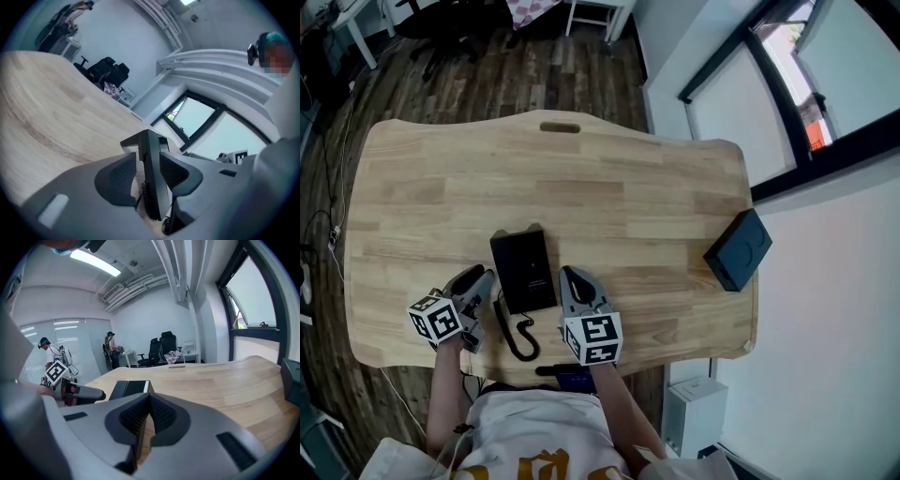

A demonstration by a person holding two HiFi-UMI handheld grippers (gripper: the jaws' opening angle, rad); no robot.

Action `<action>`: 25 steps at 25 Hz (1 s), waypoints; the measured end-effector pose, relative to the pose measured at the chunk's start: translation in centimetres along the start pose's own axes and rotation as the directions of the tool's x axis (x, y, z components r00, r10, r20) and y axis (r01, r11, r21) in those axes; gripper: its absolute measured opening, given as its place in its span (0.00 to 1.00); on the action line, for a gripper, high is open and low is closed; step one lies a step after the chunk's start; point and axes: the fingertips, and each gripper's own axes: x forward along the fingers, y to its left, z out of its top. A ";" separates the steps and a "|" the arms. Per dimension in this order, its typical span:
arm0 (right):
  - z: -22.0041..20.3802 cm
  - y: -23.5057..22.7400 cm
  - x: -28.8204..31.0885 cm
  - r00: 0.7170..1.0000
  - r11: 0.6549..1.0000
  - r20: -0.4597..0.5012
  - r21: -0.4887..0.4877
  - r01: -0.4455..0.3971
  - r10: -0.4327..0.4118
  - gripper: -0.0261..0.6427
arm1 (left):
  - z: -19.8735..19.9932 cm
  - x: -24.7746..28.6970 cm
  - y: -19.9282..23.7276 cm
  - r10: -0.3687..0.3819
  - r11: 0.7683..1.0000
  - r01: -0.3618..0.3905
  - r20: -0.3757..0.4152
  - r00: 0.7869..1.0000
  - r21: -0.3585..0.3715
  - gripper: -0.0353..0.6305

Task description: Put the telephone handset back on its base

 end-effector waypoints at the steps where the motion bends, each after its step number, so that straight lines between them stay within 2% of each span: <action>1: 0.3 0.2 -0.2 1.000 1.000 0.014 -0.001 0.002 -0.002 0.05 | 0.2 -0.2 -0.4 0.016 0.998 -0.015 -0.004 1.000 0.059 0.28; 4: 1.0 0.8 -1.4 0.999 1.000 0.046 -0.002 0.007 -0.007 0.05 | 0.4 -0.8 -2.1 0.064 0.976 -0.064 0.004 0.998 0.209 0.28; 7: 1.5 1.6 -2.9 0.997 1.000 0.072 -0.007 0.016 -0.015 0.05 | 0.5 -1.3 -3.9 0.082 0.955 -0.087 0.030 0.996 0.283 0.28; 13: 1.8 3.1 -4.8 0.996 0.996 0.090 -0.089 0.031 -0.023 0.05 | 0.8 -2.7 -7.2 0.040 0.952 -0.072 0.114 0.993 0.298 0.22; 17: 2.7 4.4 -6.1 0.992 0.991 0.122 -0.129 0.042 -0.026 0.05 | 1.8 -4.3 -8.5 0.054 0.939 -0.106 0.162 0.985 0.329 0.07; 20: 3.7 5.2 -7.5 0.988 0.990 0.153 -0.136 0.045 -0.024 0.05 | 2.4 -5.3 -9.1 0.069 0.939 -0.129 0.191 0.979 0.318 0.06; 22: 4.5 5.6 -8.3 0.984 0.989 0.178 -0.137 0.050 -0.025 0.05 | 2.8 -5.8 -9.5 0.076 0.929 -0.145 0.207 0.975 0.342 0.06; 25: 4.8 6.2 -9.1 0.979 0.989 0.201 -0.141 0.044 -0.015 0.05 | 3.2 -6.5 -10.3 0.092 0.898 -0.180 0.228 0.969 0.402 0.06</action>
